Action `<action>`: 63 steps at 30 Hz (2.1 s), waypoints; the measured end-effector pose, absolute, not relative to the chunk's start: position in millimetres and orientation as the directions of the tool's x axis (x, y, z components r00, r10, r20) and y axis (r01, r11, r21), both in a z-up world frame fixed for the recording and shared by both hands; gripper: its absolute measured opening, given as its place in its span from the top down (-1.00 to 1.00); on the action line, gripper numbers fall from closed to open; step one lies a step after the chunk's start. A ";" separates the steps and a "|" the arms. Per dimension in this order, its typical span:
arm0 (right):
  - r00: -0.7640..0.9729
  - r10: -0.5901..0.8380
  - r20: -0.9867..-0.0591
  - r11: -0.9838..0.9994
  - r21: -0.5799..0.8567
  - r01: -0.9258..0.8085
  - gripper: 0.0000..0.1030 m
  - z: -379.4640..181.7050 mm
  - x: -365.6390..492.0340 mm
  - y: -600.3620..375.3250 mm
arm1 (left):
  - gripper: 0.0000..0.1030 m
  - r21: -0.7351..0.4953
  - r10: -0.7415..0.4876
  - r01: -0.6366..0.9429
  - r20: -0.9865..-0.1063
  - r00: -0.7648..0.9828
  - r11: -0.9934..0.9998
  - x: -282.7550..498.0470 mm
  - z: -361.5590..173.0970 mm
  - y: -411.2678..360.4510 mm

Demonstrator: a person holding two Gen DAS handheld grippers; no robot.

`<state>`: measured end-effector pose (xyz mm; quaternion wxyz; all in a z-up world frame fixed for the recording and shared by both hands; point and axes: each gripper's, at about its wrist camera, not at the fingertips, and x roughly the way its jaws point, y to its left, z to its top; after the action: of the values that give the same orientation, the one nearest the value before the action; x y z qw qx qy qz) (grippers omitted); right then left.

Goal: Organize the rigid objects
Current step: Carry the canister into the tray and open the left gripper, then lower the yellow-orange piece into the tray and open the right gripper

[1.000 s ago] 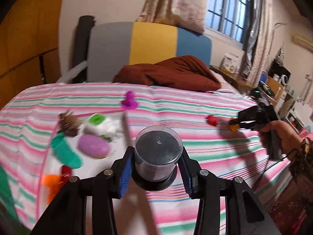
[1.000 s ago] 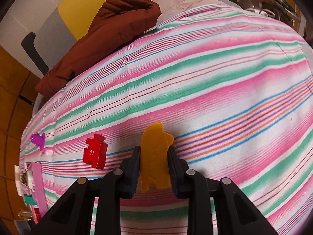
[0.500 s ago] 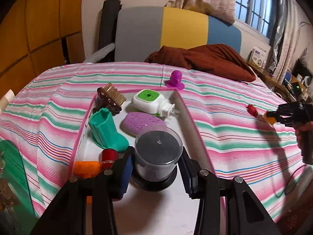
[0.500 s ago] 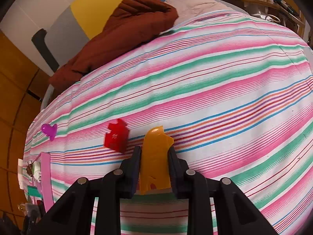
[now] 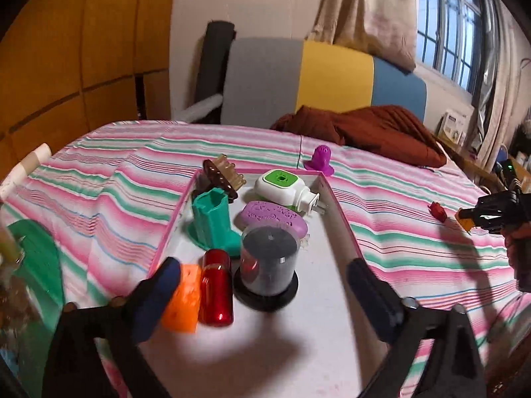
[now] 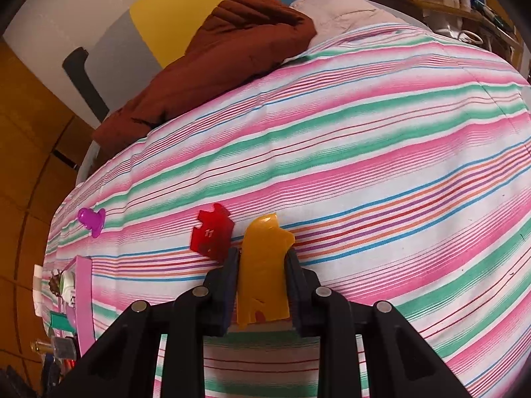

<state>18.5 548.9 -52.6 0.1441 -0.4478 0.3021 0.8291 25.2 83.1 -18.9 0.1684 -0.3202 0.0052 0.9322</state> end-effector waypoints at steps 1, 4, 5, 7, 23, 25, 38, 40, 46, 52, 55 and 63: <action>-0.561 -0.039 -0.827 -0.781 0.376 -0.499 0.50 -51.2 18.0 545.9 | -1.00 -0.101 0.317 -0.321 -0.592 -0.741 -0.942 31.9 -19.0 81.6; -0.577 -0.063 -0.814 -0.800 0.386 -0.458 0.50 -47.1 16.0 535.5 | -1.00 -0.089 0.316 -0.330 -0.598 -0.737 -0.940 44.0 -21.6 79.4; -0.582 -0.072 -0.810 -0.810 0.388 -0.440 0.50 -45.1 15.3 529.3 | -1.00 -0.085 0.316 -0.334 -0.603 -0.733 -0.939 46.1 -22.6 79.6; -0.595 -0.104 -0.797 -0.829 0.400 -0.390 0.50 -41.5 13.1 515.5 | -1.00 -0.076 0.316 -0.344 -0.615 -0.722 -0.936 49.9 -25.3 79.4; -0.599 -0.281 -0.750 -0.909 0.408 -0.085 0.50 -34.4 18.5 402.1 | -1.00 -0.104 0.348 -0.356 -0.576 -0.740 -0.929 66.6 -20.7 69.2; -0.587 -0.315 -0.746 -0.903 0.425 -0.056 0.50 -34.1 22.5 382.7 | -1.00 -0.103 0.351 -0.359 -0.569 -0.744 -0.927 67.9 -19.0 66.4; -0.550 -0.445 -0.707 -0.871 0.483 0.084 0.50 -12.1 11.9 262.5 | -1.00 -0.130 0.346 -0.333 -0.561 -0.752 -0.934 73.3 -22.0 42.3; -0.542 -0.417 -0.730 -0.891 0.447 0.083 0.50 -15.2 7.1 246.9 | -1.00 -0.137 0.344 -0.325 -0.558 -0.755 -0.936 73.4 -21.8 38.6; -0.543 -0.325 -0.775 -0.936 0.344 0.069 0.50 -25.2 -6.6 225.4 | -1.00 -0.161 0.337 -0.300 -0.559 -0.757 -0.940 72.5 -20.9 28.8; -0.554 -0.230 -0.800 -0.970 0.235 0.063 0.50 -29.3 -16.6 214.5 | -1.00 -0.177 0.336 -0.288 -0.566 -0.753 -0.941 70.6 -21.8 25.7; -0.563 -0.172 -0.808 -0.983 0.174 0.051 0.49 -30.5 -19.4 213.9 | -1.00 -0.173 0.335 -0.288 -0.566 -0.753 -0.942 70.7 -22.2 25.8; -0.634 -0.102 -0.767 -0.992 0.127 0.006 0.31 -16.4 -4.5 228.1 | -1.00 -0.188 0.344 -0.289 -0.545 -0.765 -0.939 73.4 -20.4 24.3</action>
<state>-4.5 228.1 -16.4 -0.0300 -0.4269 0.0564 0.9020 73.4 24.3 -20.4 0.1687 -0.2987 -0.0466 0.9382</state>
